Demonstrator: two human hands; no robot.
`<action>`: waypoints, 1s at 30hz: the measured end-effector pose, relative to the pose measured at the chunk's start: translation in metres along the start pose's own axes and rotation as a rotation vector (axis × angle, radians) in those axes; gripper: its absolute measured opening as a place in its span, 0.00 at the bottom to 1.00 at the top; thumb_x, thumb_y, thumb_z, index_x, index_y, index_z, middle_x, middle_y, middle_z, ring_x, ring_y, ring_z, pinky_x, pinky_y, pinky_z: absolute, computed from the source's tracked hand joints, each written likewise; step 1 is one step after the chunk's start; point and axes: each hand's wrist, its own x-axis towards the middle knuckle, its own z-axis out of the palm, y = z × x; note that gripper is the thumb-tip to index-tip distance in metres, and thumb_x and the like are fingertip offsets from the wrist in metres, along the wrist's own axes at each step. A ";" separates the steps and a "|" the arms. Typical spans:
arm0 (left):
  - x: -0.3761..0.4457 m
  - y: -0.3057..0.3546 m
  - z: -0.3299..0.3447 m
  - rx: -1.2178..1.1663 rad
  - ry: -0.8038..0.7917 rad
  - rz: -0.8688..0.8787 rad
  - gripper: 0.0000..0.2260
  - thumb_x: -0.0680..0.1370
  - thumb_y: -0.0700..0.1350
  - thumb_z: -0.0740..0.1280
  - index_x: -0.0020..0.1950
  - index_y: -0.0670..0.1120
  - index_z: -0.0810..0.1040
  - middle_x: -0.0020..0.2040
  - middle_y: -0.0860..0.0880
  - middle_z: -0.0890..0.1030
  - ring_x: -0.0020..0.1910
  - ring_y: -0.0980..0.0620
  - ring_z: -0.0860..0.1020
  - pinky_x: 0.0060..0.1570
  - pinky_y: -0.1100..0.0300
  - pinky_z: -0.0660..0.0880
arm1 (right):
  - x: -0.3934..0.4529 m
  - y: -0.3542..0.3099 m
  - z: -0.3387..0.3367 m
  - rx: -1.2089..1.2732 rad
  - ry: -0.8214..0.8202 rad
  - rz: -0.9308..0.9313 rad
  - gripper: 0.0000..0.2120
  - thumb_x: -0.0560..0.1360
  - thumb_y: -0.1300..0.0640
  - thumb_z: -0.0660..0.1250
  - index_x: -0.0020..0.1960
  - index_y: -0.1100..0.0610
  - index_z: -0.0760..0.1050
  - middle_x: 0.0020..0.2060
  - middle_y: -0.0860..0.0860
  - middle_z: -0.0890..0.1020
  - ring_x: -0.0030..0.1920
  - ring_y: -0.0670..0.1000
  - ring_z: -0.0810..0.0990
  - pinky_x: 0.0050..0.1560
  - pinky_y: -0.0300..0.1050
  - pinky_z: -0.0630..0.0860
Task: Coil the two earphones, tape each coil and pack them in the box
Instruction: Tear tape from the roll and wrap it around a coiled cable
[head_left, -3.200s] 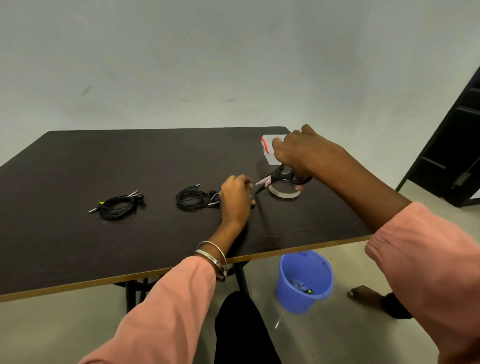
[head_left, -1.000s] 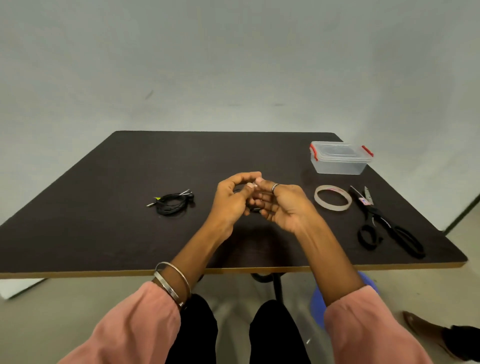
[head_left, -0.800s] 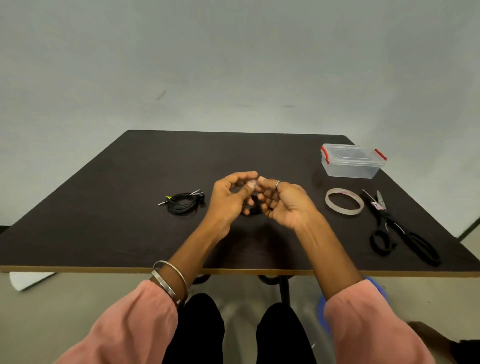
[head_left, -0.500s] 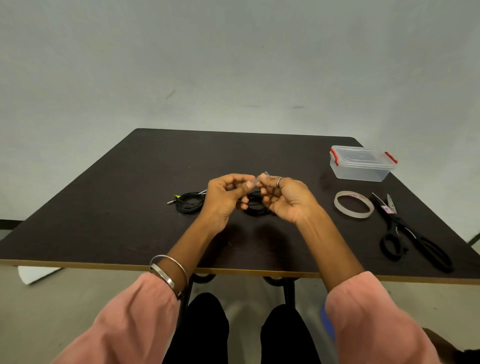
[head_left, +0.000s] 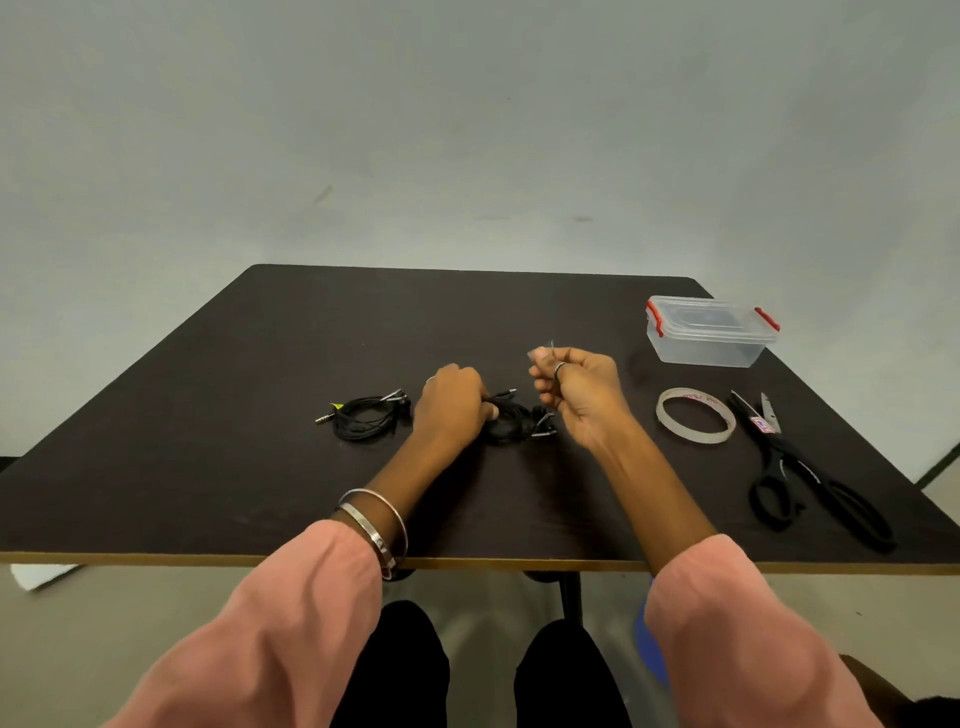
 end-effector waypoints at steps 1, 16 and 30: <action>-0.002 0.001 0.002 -0.016 0.039 0.009 0.08 0.72 0.48 0.72 0.48 0.46 0.85 0.47 0.43 0.82 0.48 0.42 0.80 0.45 0.51 0.78 | -0.001 0.002 -0.001 0.003 -0.015 -0.003 0.04 0.76 0.62 0.68 0.46 0.62 0.79 0.34 0.53 0.79 0.31 0.45 0.75 0.29 0.36 0.72; -0.033 0.000 -0.024 0.187 -0.179 0.403 0.15 0.76 0.52 0.68 0.59 0.47 0.82 0.57 0.46 0.78 0.58 0.46 0.72 0.57 0.54 0.70 | -0.012 0.012 -0.011 0.016 -0.056 -0.034 0.04 0.77 0.62 0.66 0.46 0.61 0.80 0.35 0.53 0.81 0.33 0.46 0.77 0.36 0.39 0.73; -0.031 -0.011 -0.012 0.390 0.068 0.682 0.08 0.74 0.44 0.68 0.47 0.41 0.82 0.45 0.43 0.80 0.44 0.42 0.78 0.36 0.51 0.75 | -0.023 0.029 -0.006 -0.219 -0.272 -0.258 0.06 0.77 0.65 0.65 0.47 0.64 0.80 0.43 0.60 0.84 0.43 0.52 0.82 0.49 0.46 0.79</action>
